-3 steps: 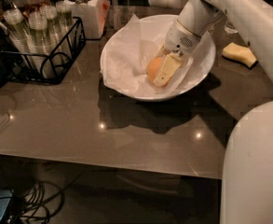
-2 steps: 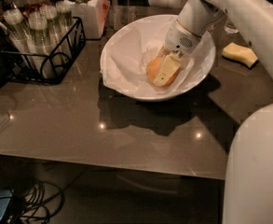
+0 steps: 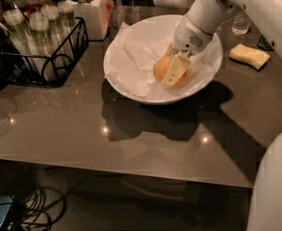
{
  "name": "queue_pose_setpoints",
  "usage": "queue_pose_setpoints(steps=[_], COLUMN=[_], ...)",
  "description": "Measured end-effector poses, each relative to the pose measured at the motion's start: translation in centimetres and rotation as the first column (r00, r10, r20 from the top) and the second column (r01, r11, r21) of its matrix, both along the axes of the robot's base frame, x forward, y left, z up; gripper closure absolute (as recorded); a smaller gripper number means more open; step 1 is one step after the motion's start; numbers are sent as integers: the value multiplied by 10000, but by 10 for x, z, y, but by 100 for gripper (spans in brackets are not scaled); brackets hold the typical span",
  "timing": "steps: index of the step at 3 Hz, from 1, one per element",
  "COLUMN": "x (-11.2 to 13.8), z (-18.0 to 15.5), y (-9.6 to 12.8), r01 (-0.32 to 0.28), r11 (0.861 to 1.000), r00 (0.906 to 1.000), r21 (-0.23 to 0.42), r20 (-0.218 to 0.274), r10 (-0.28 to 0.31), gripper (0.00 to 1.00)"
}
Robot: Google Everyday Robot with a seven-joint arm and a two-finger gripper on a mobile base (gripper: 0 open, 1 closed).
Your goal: Pick orange from white bowl
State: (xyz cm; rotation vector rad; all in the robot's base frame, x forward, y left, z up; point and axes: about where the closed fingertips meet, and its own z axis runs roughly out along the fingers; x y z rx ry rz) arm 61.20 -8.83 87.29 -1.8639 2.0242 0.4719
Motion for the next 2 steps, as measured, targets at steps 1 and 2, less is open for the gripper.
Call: queue_pose_setpoints(steps=[1,2], x=[-5,-16], z=[13,34], y=[-2,1], r01=[-88,-429], r11=[9992,9956], r00=[9989,9930], r21=[390,837], r20=[466,1133], r10=[70,333], gripper=[100,100])
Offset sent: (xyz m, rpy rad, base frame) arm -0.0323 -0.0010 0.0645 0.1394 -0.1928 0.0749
